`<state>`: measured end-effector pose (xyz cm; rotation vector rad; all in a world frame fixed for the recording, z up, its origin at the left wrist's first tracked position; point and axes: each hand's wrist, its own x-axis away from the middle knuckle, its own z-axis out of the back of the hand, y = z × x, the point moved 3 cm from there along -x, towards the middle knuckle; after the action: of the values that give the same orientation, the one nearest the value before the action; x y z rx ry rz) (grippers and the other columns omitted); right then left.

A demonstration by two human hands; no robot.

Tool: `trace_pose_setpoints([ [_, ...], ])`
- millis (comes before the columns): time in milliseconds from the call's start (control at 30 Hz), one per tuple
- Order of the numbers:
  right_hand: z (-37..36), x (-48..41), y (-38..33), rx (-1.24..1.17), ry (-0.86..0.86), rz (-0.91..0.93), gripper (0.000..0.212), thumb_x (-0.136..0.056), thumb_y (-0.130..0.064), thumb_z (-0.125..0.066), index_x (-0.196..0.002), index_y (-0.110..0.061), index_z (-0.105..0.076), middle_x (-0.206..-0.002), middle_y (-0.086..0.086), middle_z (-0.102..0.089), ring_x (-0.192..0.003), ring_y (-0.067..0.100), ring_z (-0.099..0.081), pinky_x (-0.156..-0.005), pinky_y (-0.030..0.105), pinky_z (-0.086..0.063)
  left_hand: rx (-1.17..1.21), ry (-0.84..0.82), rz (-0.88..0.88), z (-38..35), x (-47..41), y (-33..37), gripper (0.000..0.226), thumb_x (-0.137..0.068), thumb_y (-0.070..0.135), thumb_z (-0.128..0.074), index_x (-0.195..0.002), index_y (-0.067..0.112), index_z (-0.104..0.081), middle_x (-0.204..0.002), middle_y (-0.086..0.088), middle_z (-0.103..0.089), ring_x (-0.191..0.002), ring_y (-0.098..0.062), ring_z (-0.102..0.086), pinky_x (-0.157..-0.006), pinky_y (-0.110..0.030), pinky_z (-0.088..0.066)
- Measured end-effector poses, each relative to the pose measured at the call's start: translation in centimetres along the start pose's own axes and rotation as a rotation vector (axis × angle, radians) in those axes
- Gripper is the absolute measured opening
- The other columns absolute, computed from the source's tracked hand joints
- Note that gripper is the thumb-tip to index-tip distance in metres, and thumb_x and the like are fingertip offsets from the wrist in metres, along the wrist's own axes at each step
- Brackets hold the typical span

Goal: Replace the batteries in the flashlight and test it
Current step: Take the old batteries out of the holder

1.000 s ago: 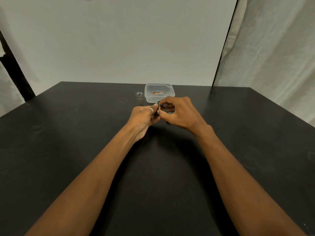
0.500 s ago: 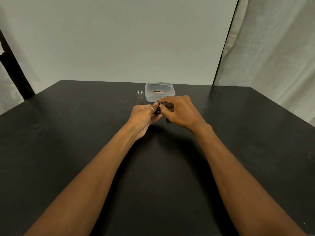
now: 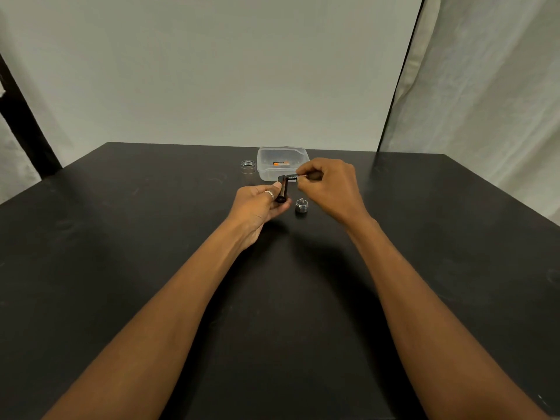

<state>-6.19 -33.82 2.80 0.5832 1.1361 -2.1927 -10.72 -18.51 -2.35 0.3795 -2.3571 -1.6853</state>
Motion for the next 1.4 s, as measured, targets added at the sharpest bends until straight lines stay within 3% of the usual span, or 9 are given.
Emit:
trace_pose_setpoints([
  [100,1.1,-0.4,1.3,0.067,0.048,-0.078,0.014,-0.085,-0.007,-0.071,-0.094,-0.011,-0.080,-0.079,-0.009,-0.070,-0.068,-0.004,-0.064,-0.068,0.003,-0.049,0.002,0.000,0.011,0.0,-0.1,-0.1,0.020,-0.101,0.007,-0.059,-0.087,-0.003,-0.071,-0.092,-0.019,-0.069,-0.081,-0.020,-0.072,-0.070,-0.024,-0.061],
  [200,1.5,-0.2,3.0,0.219,-0.023,-0.172,0.010,-0.083,-0.008,-0.071,-0.082,-0.015,-0.078,-0.075,-0.009,-0.068,-0.077,0.010,-0.068,-0.075,0.026,-0.059,0.005,-0.009,0.009,0.0,-0.1,-0.1,0.022,-0.101,0.007,-0.060,-0.085,-0.002,-0.071,-0.091,-0.018,-0.069,-0.080,-0.020,-0.073,-0.071,-0.024,-0.060],
  [300,1.1,0.4,4.1,0.268,-0.129,-0.282,0.011,-0.078,-0.011,-0.073,-0.074,-0.019,-0.077,-0.076,-0.008,-0.073,-0.079,0.014,-0.071,-0.075,0.035,-0.061,-0.005,-0.011,0.016,0.0,-0.1,-0.2,0.022,-0.101,0.008,-0.060,-0.085,-0.002,-0.072,-0.092,-0.019,-0.069,-0.083,-0.021,-0.072,-0.071,-0.023,-0.060],
  [567,0.4,0.5,4.6,0.228,-0.322,-0.335,0.011,-0.077,-0.018,-0.080,-0.067,-0.017,-0.075,-0.065,-0.008,-0.072,-0.064,0.007,-0.067,-0.071,0.033,-0.064,-0.013,-0.020,0.015,0.0,-0.2,-0.2,0.021,-0.101,0.009,-0.060,-0.088,-0.003,-0.072,-0.093,-0.018,-0.070,-0.080,-0.019,-0.074,-0.070,-0.023,-0.060],
  [1000,0.5,0.6,4.7,0.082,-0.225,-0.400,0.019,-0.084,-0.009,-0.061,-0.071,-0.017,-0.073,-0.060,0.001,-0.074,-0.056,0.007,-0.073,-0.069,0.028,-0.065,0.002,-0.044,0.022,0.0,0.0,-0.1,0.019,-0.101,0.009,-0.060,-0.090,-0.002,-0.072,-0.088,-0.017,-0.072,-0.074,-0.017,-0.076,-0.069,-0.023,-0.060],
  [1133,0.7,0.1,3.4,-0.061,-0.223,-0.296,0.018,-0.087,-0.010,-0.070,-0.100,-0.021,-0.076,-0.095,-0.006,-0.076,-0.083,0.007,-0.072,-0.072,0.020,-0.062,-0.003,-0.079,0.028,-0.1,0.4,0.1,0.019,-0.102,0.013,-0.059,-0.093,0.002,-0.072,-0.086,-0.013,-0.077,-0.079,-0.018,-0.077,-0.068,-0.024,-0.060],
  [1233,0.4,0.1,1.9,-0.184,-0.362,-0.205,0.052,-0.083,-0.015,-0.082,-0.132,-0.017,-0.065,-0.126,-0.008,-0.068,-0.113,0.004,-0.064,-0.087,0.013,-0.050,-0.008,-0.116,0.016,0.0,0.6,0.2,0.018,-0.103,0.013,-0.056,-0.099,0.005,-0.072,-0.088,-0.011,-0.079,-0.080,-0.017,-0.077,-0.069,-0.025,-0.060],
  [1333,-0.2,0.3,0.8,-0.165,-0.401,-0.151,0.069,-0.076,-0.018,-0.089,-0.138,-0.016,-0.060,-0.133,-0.006,-0.065,-0.119,0.007,-0.061,-0.090,0.012,-0.047,-0.006,-0.147,0.016,0.1,0.7,0.4,0.020,-0.105,0.015,-0.053,-0.107,0.009,-0.072,-0.092,-0.009,-0.080,-0.082,-0.017,-0.077,-0.069,-0.026,-0.060],
  [1400,-0.4,0.4,0.4,-0.156,-0.375,-0.123,0.067,-0.075,-0.014,-0.089,-0.136,-0.014,-0.062,-0.131,-0.001,-0.068,-0.119,0.012,-0.064,-0.100,0.024,-0.051,-0.012,-0.167,0.021,0.1,0.6,0.4,0.022,-0.106,0.017,-0.052,-0.109,0.010,-0.072,-0.095,-0.008,-0.080,-0.086,-0.018,-0.077,-0.070,-0.027,-0.061],
])
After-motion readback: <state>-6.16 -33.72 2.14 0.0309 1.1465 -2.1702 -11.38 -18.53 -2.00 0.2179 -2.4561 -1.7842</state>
